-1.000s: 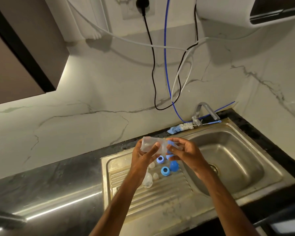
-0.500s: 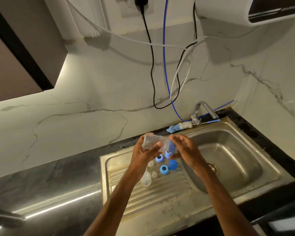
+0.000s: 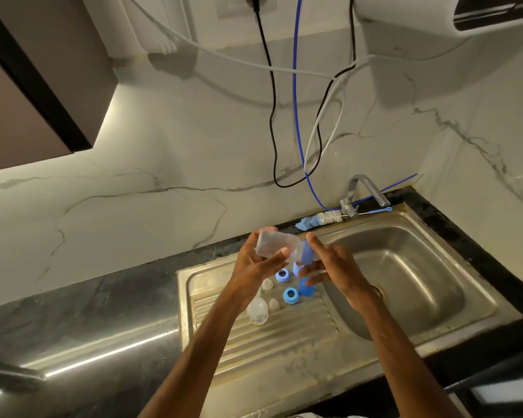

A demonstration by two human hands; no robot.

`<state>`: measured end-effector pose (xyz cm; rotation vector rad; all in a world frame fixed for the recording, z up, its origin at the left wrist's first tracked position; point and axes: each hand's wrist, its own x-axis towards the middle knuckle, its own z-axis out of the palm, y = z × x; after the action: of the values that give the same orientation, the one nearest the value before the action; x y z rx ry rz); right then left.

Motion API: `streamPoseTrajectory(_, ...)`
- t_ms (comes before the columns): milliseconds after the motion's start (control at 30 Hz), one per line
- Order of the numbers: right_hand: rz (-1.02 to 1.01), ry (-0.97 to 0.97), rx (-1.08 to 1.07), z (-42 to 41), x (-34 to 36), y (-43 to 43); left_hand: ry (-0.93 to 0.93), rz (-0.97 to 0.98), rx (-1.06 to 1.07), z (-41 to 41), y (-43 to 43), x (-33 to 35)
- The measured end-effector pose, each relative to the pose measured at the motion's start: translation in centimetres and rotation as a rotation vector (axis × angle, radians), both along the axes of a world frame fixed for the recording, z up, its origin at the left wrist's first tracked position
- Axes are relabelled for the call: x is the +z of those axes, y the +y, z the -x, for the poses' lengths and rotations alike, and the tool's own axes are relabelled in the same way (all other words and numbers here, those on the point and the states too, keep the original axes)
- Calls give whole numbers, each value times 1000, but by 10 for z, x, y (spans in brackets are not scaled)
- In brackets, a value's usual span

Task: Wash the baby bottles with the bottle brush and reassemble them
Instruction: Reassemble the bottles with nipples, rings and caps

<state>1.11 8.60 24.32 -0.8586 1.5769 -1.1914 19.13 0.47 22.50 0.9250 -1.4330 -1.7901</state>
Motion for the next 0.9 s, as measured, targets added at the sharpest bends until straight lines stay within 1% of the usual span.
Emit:
streamPoseTrajectory(133,84,23,-66,2,-4,-2,-26,19,2,1,1,-1)
streamPoseTrajectory(300,116,-80,116,9,-6,0,-16,9,34,-2,-5,-3)
streamPoseTrajectory(467,-40,-99,36,3,-8,-3,-28,-10,-11,-3,-9,-4)
streamPoseTrajectory(567,41,-121,7,4,-14,-7,-40,3,-11,-2,-11,-6)
streamPoseTrajectory(633,96,-121,35,7,-16,-8,-43,3,-7,-2,-11,-8)
streamPoseTrajectory(700,104,-88,73,9,-20,-9,-44,14,-17,-3,-13,-10)
streamPoseTrajectory(800,13,-125,22,6,-22,-11,-63,55,-65,-3,-16,-11)
streamPoseTrajectory(900,-123,-255,2,4,-23,-12,-90,126,-132,-5,-24,-7)
